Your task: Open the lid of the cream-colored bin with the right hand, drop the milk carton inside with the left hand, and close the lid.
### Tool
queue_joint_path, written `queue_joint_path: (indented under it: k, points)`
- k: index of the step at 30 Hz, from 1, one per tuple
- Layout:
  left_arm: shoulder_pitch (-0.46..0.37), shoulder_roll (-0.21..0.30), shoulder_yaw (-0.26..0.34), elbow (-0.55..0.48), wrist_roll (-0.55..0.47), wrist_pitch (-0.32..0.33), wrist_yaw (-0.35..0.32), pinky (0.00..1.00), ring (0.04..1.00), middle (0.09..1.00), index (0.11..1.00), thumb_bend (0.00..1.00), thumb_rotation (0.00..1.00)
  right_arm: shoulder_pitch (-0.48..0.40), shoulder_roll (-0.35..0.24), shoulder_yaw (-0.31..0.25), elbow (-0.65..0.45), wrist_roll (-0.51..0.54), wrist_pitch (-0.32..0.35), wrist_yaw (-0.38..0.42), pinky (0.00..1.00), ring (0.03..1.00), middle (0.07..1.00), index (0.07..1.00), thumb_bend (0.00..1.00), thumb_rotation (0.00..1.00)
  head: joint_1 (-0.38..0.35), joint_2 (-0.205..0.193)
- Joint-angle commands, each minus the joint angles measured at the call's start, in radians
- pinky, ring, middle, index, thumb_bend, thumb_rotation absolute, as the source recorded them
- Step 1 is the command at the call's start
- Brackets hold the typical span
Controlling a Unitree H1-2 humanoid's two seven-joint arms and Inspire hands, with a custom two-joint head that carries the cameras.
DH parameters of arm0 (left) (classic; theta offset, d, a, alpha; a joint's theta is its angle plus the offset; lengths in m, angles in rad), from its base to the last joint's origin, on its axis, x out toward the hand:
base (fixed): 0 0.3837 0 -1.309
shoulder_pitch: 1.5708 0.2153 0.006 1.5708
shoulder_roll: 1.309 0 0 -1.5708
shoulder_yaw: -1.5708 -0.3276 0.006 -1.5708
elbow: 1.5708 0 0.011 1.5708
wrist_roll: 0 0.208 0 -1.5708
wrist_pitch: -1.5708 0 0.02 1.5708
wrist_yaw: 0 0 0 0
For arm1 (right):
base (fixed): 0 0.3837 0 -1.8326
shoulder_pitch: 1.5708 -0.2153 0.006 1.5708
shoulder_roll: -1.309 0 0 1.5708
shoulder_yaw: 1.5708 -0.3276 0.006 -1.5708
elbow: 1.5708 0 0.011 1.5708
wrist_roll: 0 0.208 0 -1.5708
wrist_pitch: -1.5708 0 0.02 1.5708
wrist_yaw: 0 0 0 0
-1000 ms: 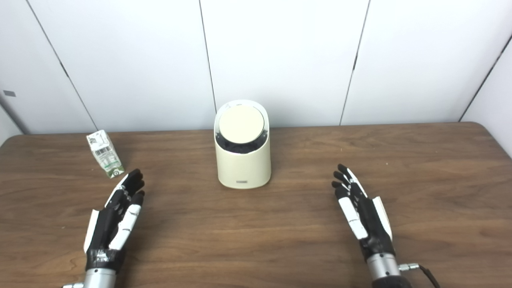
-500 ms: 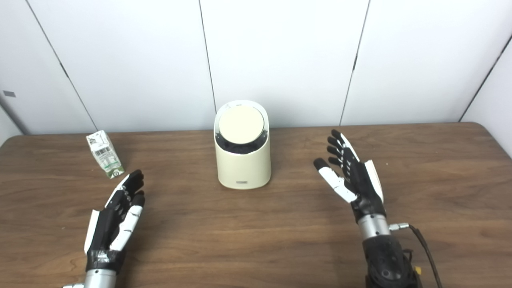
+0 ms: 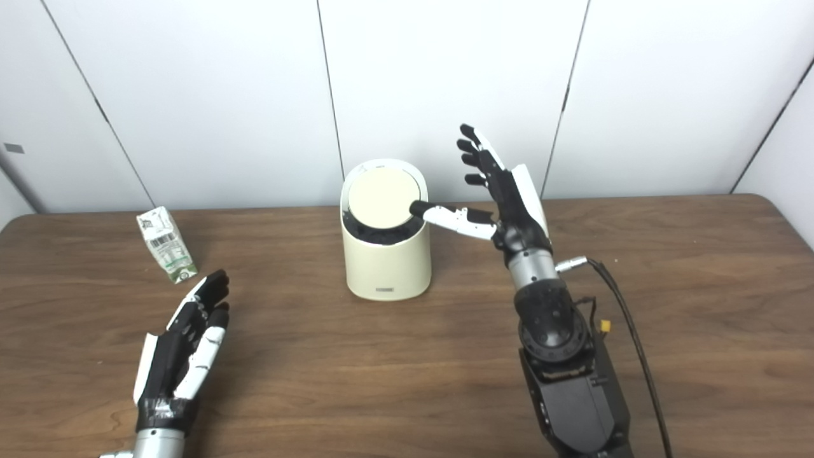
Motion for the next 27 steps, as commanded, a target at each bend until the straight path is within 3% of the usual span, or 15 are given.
queue_joint_path:
  k: [1,4,8,14,27]
  points:
    - [0.061,-0.019,-0.012,0.06,0.002,-0.014,0.011,0.91,0.919,0.905,0.912,0.56,0.65,-0.076,-0.013,0.004,0.008,-0.017,-0.013,0.001,0.76,0.865,0.894,0.932,0.82,0.36,0.001,0.0]
    - [0.059,-0.021,-0.014,0.063,-0.003,-0.019,0.008,0.91,0.92,0.901,0.909,0.57,0.64,-0.13,-0.027,0.021,0.067,-0.031,-0.038,0.001,0.75,0.865,0.898,0.939,0.82,0.31,0.005,0.001]
    - [0.06,-0.026,-0.018,0.062,0.0,-0.02,0.008,0.9,0.92,0.904,0.916,0.56,0.64,-0.199,-0.032,0.04,0.137,-0.053,-0.033,-0.003,0.73,0.869,0.901,0.94,0.84,0.32,0.012,0.001]
    - [0.059,-0.029,-0.022,0.065,0.016,-0.018,0.014,0.91,0.921,0.906,0.917,0.56,0.65,-0.269,-0.032,0.075,0.234,-0.094,-0.047,-0.021,0.77,0.879,0.893,0.931,0.84,0.28,0.023,-0.001]
    - [0.062,-0.04,-0.026,0.055,0.025,-0.005,0.026,0.89,0.915,0.905,0.917,0.57,0.64,-0.296,-0.05,0.144,0.356,-0.181,-0.097,-0.042,0.74,0.852,0.895,0.942,0.92,0.22,0.03,0.004]
